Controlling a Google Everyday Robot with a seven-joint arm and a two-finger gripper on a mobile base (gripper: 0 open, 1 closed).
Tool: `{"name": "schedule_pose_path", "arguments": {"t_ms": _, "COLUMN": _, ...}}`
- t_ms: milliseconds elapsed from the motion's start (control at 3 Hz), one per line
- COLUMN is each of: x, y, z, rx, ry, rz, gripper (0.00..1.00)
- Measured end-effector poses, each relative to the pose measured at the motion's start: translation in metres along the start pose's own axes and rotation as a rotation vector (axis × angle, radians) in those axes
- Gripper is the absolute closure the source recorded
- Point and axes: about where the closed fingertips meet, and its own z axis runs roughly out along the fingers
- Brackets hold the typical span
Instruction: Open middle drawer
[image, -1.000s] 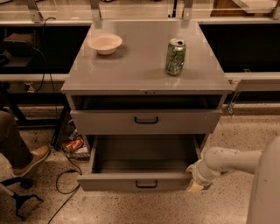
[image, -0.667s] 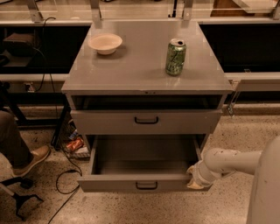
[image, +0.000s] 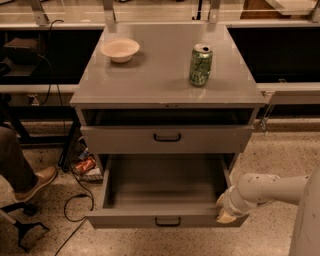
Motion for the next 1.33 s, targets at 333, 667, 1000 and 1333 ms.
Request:
{"name": "schedule_pose_path", "arguments": {"t_ms": 333, "x": 0.016, "y": 0.032, "z": -0.006, "rx": -0.008, "ry": -0.019, "rz": 0.079, "gripper": 1.0}}
{"name": "schedule_pose_path", "arguments": {"t_ms": 667, "x": 0.017, "y": 0.036, "z": -0.007, "rx": -0.009, "ry": -0.021, "rz": 0.089, "gripper": 1.0}}
{"name": "schedule_pose_path", "arguments": {"t_ms": 1000, "x": 0.027, "y": 0.054, "z": -0.014, "rx": -0.011, "ry": -0.026, "rz": 0.129, "gripper": 1.0}}
{"name": "schedule_pose_path", "arguments": {"t_ms": 1333, "x": 0.028, "y": 0.056, "z": -0.015, "rx": -0.011, "ry": -0.027, "rz": 0.134, "gripper": 1.0}}
